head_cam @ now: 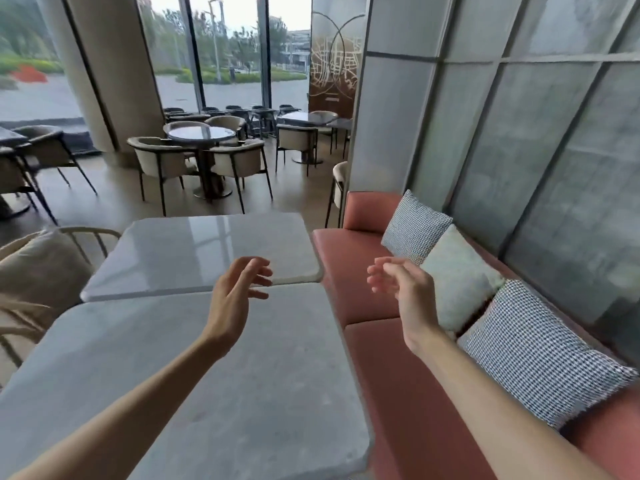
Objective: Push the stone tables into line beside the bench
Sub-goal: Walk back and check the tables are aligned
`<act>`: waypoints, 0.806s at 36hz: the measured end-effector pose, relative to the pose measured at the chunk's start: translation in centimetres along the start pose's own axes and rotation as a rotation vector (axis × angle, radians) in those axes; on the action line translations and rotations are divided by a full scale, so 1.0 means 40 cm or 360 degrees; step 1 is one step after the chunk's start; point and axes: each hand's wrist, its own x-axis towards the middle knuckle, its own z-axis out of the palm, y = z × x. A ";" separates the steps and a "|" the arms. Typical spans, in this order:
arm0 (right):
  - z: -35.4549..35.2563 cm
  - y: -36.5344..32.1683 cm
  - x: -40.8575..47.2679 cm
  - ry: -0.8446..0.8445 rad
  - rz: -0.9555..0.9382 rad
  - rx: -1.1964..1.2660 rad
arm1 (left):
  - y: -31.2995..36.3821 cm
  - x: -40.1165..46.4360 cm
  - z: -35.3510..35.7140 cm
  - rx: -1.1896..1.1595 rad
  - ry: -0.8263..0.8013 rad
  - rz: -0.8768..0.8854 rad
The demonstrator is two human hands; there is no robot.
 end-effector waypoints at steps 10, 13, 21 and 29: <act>0.058 0.152 0.318 -0.0225 0.0155 -0.0001 | -0.140 0.077 0.054 0.0047 0.0518 -0.0165; 0.091 0.231 0.370 -0.0292 0.0251 -0.0026 | -0.197 0.100 0.057 0.0053 0.0614 -0.0253; 0.142 0.475 0.474 -0.0426 0.0542 -0.0246 | -0.428 0.194 0.089 -0.0072 0.0761 -0.0534; 0.188 0.657 0.521 -0.0692 0.0811 -0.0597 | -0.595 0.171 0.111 -0.0139 0.1016 -0.0912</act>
